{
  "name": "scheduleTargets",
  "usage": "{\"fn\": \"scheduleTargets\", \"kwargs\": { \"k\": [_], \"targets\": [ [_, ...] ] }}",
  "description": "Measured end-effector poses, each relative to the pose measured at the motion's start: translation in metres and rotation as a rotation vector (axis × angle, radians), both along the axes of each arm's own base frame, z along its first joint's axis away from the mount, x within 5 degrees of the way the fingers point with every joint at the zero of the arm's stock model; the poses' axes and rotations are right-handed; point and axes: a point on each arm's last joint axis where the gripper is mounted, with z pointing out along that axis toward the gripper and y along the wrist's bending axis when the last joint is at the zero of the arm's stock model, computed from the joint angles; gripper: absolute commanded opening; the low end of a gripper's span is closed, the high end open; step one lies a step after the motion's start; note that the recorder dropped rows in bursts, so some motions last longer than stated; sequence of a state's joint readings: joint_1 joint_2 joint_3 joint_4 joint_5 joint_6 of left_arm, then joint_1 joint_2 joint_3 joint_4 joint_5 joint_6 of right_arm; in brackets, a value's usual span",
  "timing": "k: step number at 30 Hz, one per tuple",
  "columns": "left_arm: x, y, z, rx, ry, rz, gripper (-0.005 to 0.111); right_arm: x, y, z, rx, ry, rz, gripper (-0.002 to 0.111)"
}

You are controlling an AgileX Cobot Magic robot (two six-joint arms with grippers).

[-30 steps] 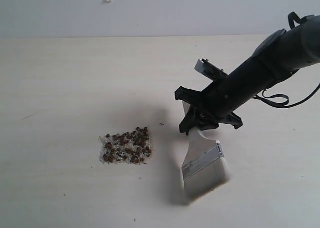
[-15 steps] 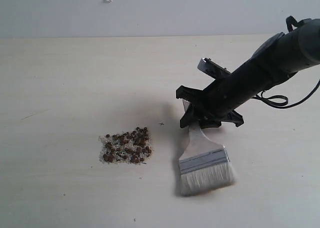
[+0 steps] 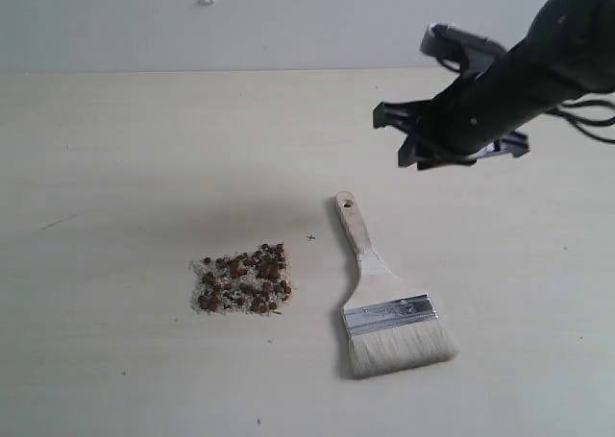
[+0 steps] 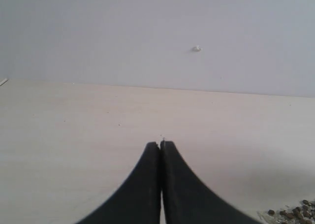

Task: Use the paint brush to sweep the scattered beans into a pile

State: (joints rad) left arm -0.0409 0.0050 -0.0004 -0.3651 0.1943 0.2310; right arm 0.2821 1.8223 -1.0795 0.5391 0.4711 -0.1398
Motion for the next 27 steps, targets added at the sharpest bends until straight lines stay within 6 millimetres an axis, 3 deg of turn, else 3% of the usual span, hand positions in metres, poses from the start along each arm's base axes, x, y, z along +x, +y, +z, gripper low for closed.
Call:
{"fn": "scheduleTargets", "kwargs": {
  "k": [5, 9, 14, 22, 27],
  "targets": [
    [0.0, 0.0, 0.0, 0.0, 0.0, 0.0, 0.0, -0.027, -0.019, 0.055, -0.035, -0.248, -0.078, 0.0],
    [0.0, 0.0, 0.0, 0.0, 0.0, 0.0, 0.0, -0.067, -0.032, 0.075, -0.045, -0.331, -0.064, 0.0],
    [0.0, 0.0, 0.0, 0.0, 0.0, 0.0, 0.0, -0.115, -0.043, 0.093, -0.04, -0.307, -0.021, 0.0],
    [0.0, 0.0, 0.0, 0.0, 0.0, 0.0, 0.0, -0.133, -0.047, 0.117, -0.011, -0.39, -0.017, 0.0],
    [0.0, 0.0, 0.0, 0.0, 0.0, 0.0, 0.0, -0.134, -0.048, 0.118, -0.031, -0.404, -0.006, 0.0]
  ]
}}
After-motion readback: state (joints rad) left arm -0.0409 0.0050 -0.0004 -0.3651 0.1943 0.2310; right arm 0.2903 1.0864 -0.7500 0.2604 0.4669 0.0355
